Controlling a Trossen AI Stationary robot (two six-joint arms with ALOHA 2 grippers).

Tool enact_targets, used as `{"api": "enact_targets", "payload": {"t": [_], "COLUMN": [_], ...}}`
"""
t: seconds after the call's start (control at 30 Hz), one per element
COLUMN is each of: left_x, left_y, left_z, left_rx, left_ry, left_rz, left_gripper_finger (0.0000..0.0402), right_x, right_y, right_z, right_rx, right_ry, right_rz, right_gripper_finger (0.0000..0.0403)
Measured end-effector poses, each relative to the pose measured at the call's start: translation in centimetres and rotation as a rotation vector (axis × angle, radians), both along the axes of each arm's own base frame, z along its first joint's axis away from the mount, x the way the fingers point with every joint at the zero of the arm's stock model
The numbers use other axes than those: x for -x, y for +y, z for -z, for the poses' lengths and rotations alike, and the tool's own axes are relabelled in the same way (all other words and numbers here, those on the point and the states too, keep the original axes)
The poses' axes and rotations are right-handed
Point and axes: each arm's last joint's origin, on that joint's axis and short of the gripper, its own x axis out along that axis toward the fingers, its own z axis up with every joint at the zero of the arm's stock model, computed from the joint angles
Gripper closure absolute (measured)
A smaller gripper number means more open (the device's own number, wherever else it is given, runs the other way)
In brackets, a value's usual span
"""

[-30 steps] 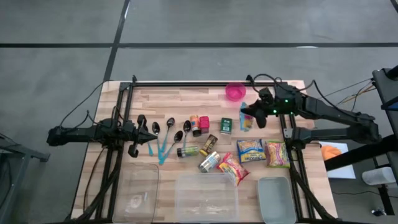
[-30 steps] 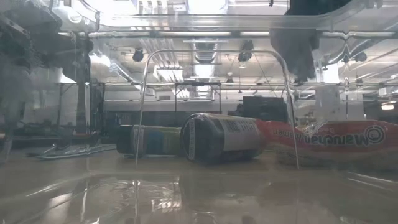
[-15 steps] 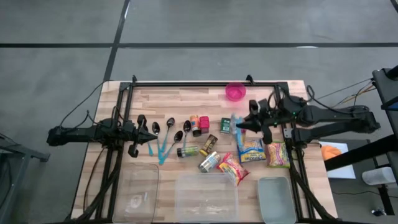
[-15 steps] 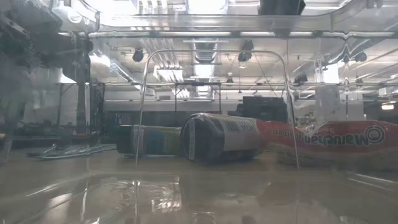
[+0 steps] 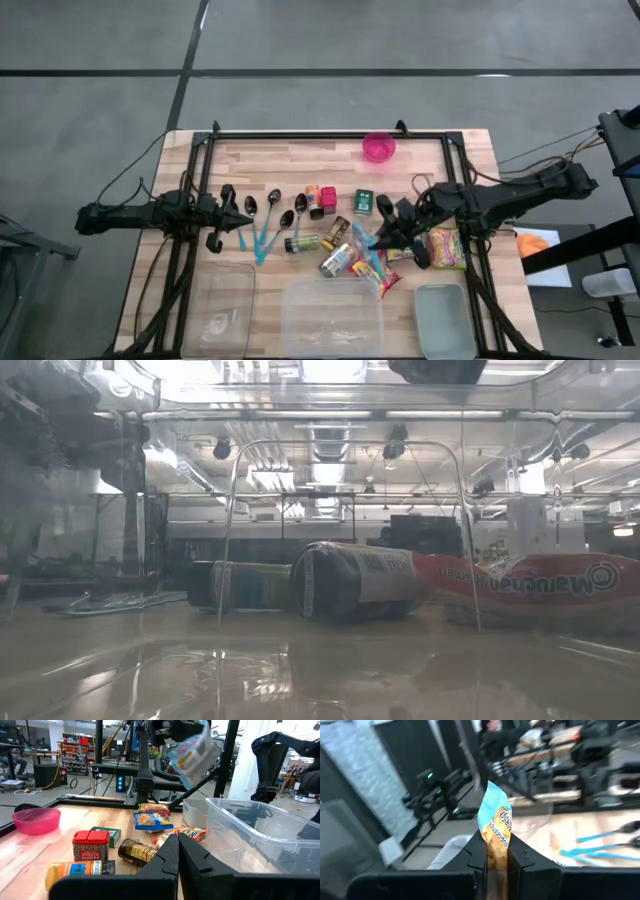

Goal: Pick & Place Food Item
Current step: Put the light blue noodle pack into the white bin

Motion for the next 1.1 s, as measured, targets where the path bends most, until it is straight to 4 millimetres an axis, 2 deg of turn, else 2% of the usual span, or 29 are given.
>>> {"api": "enact_targets", "payload": {"t": [0.3, 0.53, 0.63, 1.1], "left_x": [0.0, 0.0, 0.0, 0.0], "left_y": [0.0, 0.0, 0.0, 0.0], "left_z": [0.0, 0.0, 0.0, 0.0], "left_rx": [0.000, 0.000, 0.000, 0.000], "left_ry": [0.000, 0.000, 0.000, 0.000], "left_rz": [0.000, 0.000, 0.000, 0.000], "left_gripper_finger": [0.0401, 0.0401, 0.0401, 0.0401], "right_x": [-1.4, -2.1, -2.6, -5.0], "right_y": [2.2, 3.5, 4.0, 6.3], "right_z": [1.9, 1.5, 1.9, 7.0], "right_rx": [0.008, -0.022, -0.029, -0.027], "right_ry": [0.059, -0.074, -0.082, 0.111], "right_rz": [-0.150, -0.206, -0.218, -0.317], "right_gripper_finger": [0.0385, 0.0385, 0.0385, 0.0385]}}
